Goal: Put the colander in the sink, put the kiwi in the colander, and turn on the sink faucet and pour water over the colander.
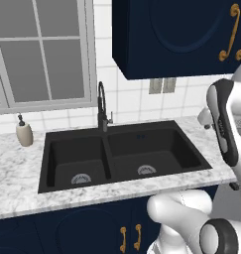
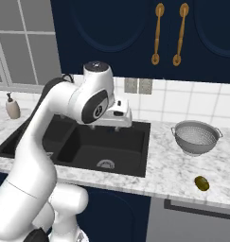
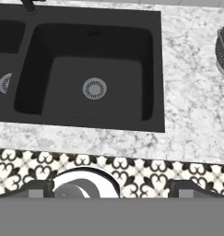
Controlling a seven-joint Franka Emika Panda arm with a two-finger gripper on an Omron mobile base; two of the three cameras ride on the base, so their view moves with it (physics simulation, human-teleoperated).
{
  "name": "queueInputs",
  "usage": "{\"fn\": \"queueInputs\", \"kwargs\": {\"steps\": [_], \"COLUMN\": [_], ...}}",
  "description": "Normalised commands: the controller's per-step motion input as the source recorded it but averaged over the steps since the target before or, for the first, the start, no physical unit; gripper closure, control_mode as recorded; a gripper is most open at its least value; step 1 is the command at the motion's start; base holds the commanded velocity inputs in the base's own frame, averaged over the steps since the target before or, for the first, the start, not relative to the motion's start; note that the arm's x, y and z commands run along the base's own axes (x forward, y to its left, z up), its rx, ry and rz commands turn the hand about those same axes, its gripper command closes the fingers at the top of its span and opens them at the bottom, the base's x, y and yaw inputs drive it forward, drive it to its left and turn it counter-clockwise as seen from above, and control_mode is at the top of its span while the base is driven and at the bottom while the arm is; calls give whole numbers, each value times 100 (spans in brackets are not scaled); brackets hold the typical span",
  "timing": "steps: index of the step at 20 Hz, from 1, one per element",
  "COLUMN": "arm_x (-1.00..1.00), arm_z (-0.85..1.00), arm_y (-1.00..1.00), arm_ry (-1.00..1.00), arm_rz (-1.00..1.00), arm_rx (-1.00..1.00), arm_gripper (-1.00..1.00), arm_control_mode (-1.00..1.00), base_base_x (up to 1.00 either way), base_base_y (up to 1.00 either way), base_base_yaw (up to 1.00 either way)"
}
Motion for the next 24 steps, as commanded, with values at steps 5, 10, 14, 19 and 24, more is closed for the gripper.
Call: {"fn": "queueInputs", "kwargs": {"steps": [5, 10, 14, 19, 24], "arm_x": [1, 17, 28, 37, 52], "arm_z": [-23, -42, -42, -28, -1], "arm_y": [-90, -67, -46, -13, -11], "arm_ry": [0, 0, 0, 0, 0], "arm_rz": [0, 0, 0, 0, 0], "arm_rx": [-1, -3, -3, -3, 0], "arm_gripper": [-100, -100, -100, -100, -100], "arm_control_mode": [-100, -100, -100, -100, -100], "base_base_x": [0, 0, 0, 0, 0], "base_base_y": [0, 0, 0, 0, 0], "base_base_yaw": [0, 0, 0, 0, 0]}}
